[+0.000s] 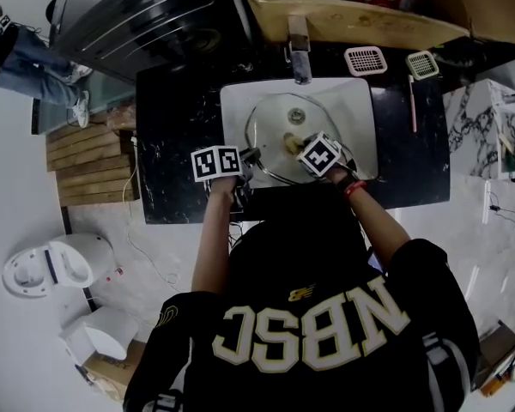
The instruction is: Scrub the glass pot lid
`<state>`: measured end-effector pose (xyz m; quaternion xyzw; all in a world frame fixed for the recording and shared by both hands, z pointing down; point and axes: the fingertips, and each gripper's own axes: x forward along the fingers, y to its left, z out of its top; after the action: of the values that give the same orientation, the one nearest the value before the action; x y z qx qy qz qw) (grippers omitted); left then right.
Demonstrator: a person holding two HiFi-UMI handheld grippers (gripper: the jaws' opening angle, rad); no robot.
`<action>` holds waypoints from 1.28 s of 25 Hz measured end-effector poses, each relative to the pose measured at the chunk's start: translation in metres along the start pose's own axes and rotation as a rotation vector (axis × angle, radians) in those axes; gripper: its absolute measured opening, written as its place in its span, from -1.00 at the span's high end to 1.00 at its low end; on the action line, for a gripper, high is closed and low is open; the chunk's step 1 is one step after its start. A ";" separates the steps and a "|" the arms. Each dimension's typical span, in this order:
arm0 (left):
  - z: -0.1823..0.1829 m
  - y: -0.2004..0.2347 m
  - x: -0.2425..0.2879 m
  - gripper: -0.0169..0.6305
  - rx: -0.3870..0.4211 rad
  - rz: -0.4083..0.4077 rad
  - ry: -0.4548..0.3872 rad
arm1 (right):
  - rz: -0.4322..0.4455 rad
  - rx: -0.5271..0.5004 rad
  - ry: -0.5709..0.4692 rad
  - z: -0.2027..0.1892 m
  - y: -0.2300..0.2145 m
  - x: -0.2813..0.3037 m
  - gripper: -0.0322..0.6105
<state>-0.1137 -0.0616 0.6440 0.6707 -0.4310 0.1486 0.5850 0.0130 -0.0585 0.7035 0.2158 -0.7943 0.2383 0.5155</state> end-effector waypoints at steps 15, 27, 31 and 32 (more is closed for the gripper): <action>0.000 0.001 0.003 0.63 -0.001 0.006 0.015 | -0.148 0.075 0.039 0.009 -0.087 0.020 0.80; -0.009 0.002 0.010 0.51 0.066 0.062 0.094 | -0.171 0.220 -0.024 -0.002 -0.079 -0.021 0.79; -0.011 -0.003 0.008 0.32 0.079 0.071 0.109 | -0.188 0.279 -0.181 0.010 -0.051 -0.054 0.79; -0.010 -0.002 0.005 0.32 0.082 0.076 0.101 | -0.193 0.288 -0.208 0.011 -0.044 -0.061 0.79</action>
<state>-0.1055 -0.0544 0.6490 0.6689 -0.4197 0.2221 0.5719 0.0536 -0.0945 0.6504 0.3857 -0.7768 0.2754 0.4148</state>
